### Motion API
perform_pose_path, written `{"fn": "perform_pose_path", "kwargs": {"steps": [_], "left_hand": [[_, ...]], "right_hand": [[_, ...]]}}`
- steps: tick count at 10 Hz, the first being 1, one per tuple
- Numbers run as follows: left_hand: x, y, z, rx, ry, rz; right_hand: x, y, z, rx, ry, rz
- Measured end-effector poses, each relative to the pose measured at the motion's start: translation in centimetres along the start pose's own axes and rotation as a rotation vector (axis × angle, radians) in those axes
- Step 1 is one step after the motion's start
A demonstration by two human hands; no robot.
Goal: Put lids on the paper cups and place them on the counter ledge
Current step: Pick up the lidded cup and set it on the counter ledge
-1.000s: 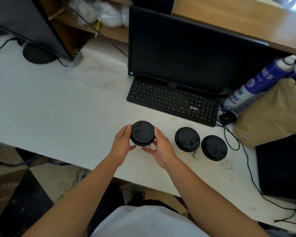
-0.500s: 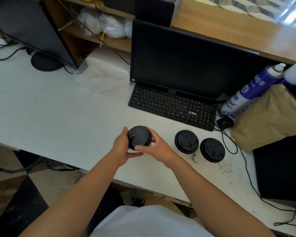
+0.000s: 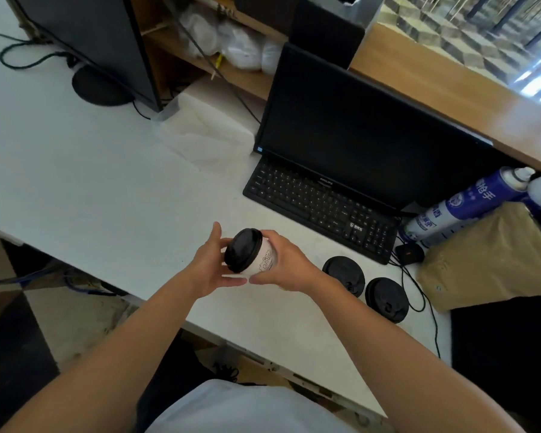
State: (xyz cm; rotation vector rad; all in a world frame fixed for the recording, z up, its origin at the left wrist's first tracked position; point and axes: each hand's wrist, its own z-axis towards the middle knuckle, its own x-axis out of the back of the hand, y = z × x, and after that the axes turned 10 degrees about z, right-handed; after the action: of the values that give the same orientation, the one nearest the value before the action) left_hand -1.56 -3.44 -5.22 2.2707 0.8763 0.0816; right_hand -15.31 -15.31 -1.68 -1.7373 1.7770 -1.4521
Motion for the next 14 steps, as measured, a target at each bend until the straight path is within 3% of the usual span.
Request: {"fn": "perform_pose_path", "kwargs": {"steps": [1,2,3,4,6,7,9,11,14], "left_hand": [[1.2,-2.4,2.0,-0.225,0.331,0.347],[3.4,-6.4,4.3,-0.4,0.626,1.17],[4.4,-9.6,6.2,-0.317,0.635,1.458],[4.2,-10.8,6.7,-0.332,0.679,1.525],[4.0,-11.1,6.8,-0.33,0.716,1.534],[4.1,-11.2,6.9,-0.327,0.713,1.542],[4.1,-11.4,7.0,-0.357,0.734,1.522],[4.3,-11.3,6.8,-0.361,0.736,1.516],[4.2,-11.3,6.6,-0.372,0.726,1.508]], "right_hand": [[0.3,-0.9,0.9,0.011,0.031,-0.058],[0.9,-1.4,1.7,0.006,0.02,-0.17],[1.8,-2.2,2.1,0.01,0.025,-0.276],[2.8,-3.3,2.0,0.063,0.022,-0.535],[5.3,-6.4,1.7,0.214,-0.018,-1.292],[6.7,-10.0,1.2,0.253,0.028,-1.487],[6.6,-15.3,0.3,0.255,0.179,-1.662],[3.3,-14.0,1.5,0.181,0.095,-1.743],[3.5,-13.8,1.5,0.175,0.115,-1.747]]}}
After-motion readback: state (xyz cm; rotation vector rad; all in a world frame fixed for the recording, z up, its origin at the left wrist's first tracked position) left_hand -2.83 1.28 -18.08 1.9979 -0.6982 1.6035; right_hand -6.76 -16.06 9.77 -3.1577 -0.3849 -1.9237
